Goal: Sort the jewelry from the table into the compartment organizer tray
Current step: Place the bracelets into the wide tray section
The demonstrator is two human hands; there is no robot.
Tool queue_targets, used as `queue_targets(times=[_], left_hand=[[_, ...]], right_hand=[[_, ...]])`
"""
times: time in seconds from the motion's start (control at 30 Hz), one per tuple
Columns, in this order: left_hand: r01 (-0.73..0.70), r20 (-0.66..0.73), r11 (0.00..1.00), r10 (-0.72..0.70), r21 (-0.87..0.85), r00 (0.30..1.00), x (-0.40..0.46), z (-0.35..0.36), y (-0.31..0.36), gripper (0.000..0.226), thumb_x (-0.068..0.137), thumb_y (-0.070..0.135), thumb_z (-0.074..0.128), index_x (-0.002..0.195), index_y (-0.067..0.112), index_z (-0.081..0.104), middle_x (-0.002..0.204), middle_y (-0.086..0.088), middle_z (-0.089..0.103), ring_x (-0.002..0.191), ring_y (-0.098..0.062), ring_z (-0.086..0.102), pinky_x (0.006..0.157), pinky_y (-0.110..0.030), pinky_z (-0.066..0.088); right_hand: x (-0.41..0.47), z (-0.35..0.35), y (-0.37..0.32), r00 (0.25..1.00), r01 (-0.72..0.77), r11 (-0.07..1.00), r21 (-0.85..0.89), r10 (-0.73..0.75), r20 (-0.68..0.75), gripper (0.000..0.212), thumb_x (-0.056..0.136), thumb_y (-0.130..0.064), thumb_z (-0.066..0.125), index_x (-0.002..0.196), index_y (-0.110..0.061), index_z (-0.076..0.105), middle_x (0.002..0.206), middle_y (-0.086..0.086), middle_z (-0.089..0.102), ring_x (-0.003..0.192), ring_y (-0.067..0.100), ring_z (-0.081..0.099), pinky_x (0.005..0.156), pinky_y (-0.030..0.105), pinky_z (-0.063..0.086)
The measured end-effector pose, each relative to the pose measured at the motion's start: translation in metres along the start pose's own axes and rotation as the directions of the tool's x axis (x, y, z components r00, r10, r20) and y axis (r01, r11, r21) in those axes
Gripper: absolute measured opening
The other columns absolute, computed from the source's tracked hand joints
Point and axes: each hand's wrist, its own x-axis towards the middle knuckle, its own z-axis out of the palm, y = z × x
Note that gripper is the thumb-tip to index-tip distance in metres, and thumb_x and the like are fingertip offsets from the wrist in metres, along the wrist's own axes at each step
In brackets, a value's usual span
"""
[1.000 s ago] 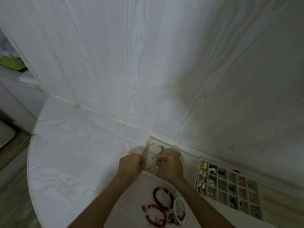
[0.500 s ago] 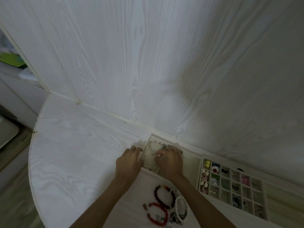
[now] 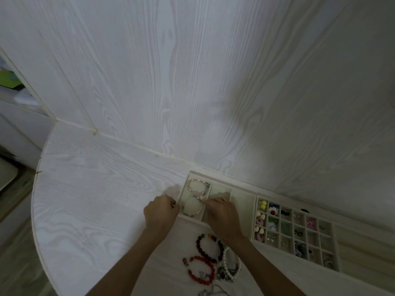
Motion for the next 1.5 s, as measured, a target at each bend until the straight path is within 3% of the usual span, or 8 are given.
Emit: queue_targets(times=[0.17,0.27,0.37,0.63,0.97,1.2,1.37,1.5], left_hand=[[-0.141,-0.080,0.990,0.140,-0.010,0.987,-0.001,0.000,-0.006,0.029,0.090,0.032,0.055,0.116,0.022,0.065,0.103,0.004,0.071,0.098,-0.017,0.064,0.076,-0.027,0.048],[-0.573,-0.108,0.796,0.598,0.198,0.794,0.002,0.006,-0.011,0.030,0.076,0.015,0.062,0.105,0.021,0.067,0.101,0.005,0.068,0.095,-0.018,0.062,0.079,-0.030,0.048],[-0.742,0.041,0.583,0.777,0.332,0.628,0.003,0.005,-0.012,0.030,0.076,0.022,0.041,0.085,0.025,0.069,0.086,0.009,0.066,0.085,-0.013,0.060,0.079,-0.025,0.035],[-0.756,0.283,0.485,0.724,0.441,0.629,0.006,-0.014,-0.008,0.035,0.077,0.030,0.036,0.060,0.019,0.064,0.066,0.003,0.064,0.074,-0.017,0.057,0.073,-0.032,0.051],[-0.761,0.310,0.477,0.714,0.440,0.628,0.008,-0.022,-0.010,0.038,0.079,0.030,0.032,0.066,0.018,0.065,0.070,0.002,0.065,0.082,-0.020,0.061,0.079,-0.036,0.052],[-0.787,0.398,0.397,0.701,0.472,0.592,0.012,-0.017,-0.006,0.055,0.083,0.031,0.020,0.107,0.014,0.067,0.112,0.000,0.066,0.119,-0.022,0.049,0.104,-0.037,0.035],[-0.782,0.301,0.437,0.750,0.445,0.589,0.011,-0.023,-0.009,0.038,0.080,0.028,0.035,0.093,0.018,0.070,0.095,0.002,0.068,0.101,-0.019,0.060,0.090,-0.034,0.047],[-0.724,0.059,0.651,0.733,0.227,0.678,-0.013,-0.022,-0.019,0.033,0.067,0.014,0.069,0.098,0.021,0.071,0.098,0.007,0.070,0.093,-0.017,0.064,0.077,-0.028,0.052]], right_hand=[[-0.002,-0.004,-0.005,0.991,0.088,0.993,-0.084,-0.095,-0.089,0.054,0.062,0.011,0.064,0.103,-0.024,0.070,0.101,-0.001,0.065,0.097,0.022,0.058,0.077,0.034,0.049],[-0.004,-0.002,-0.007,0.968,0.245,0.948,-0.204,-0.249,0.006,0.053,0.063,0.004,0.059,0.106,-0.026,0.068,0.117,0.002,0.063,0.110,0.025,0.056,0.094,0.040,0.046],[-0.007,0.002,-0.008,0.941,0.339,0.906,-0.254,-0.330,0.079,0.048,0.072,-0.004,0.037,0.102,-0.025,0.068,0.122,0.001,0.060,0.114,0.024,0.054,0.101,0.043,0.039],[-0.008,-0.006,-0.006,0.897,0.442,0.837,-0.323,-0.421,0.137,0.041,0.070,-0.009,0.039,0.090,-0.026,0.070,0.086,-0.010,0.063,0.095,0.016,0.055,0.104,0.048,0.038],[0.000,-0.012,-0.004,0.875,0.484,0.801,-0.353,-0.441,0.199,0.036,0.052,-0.011,0.072,0.084,-0.026,0.072,0.100,-0.007,0.067,0.102,0.019,0.059,0.108,0.043,0.018],[0.001,-0.019,-0.014,0.876,0.481,0.793,-0.374,-0.417,0.242,0.036,0.055,-0.007,0.069,0.087,-0.022,0.073,0.099,-0.006,0.067,0.107,0.021,0.059,0.109,0.048,0.027],[0.000,-0.024,-0.009,0.873,0.483,0.819,-0.309,-0.422,0.245,0.041,0.058,-0.005,0.067,0.096,-0.019,0.073,0.103,-0.004,0.067,0.105,0.022,0.059,0.107,0.044,0.019],[-0.026,-0.040,-0.007,0.940,0.331,0.928,-0.173,-0.341,-0.031,0.032,0.078,-0.008,0.054,0.102,-0.021,0.071,0.105,-0.004,0.067,0.104,0.016,0.051,0.099,0.038,0.032]])
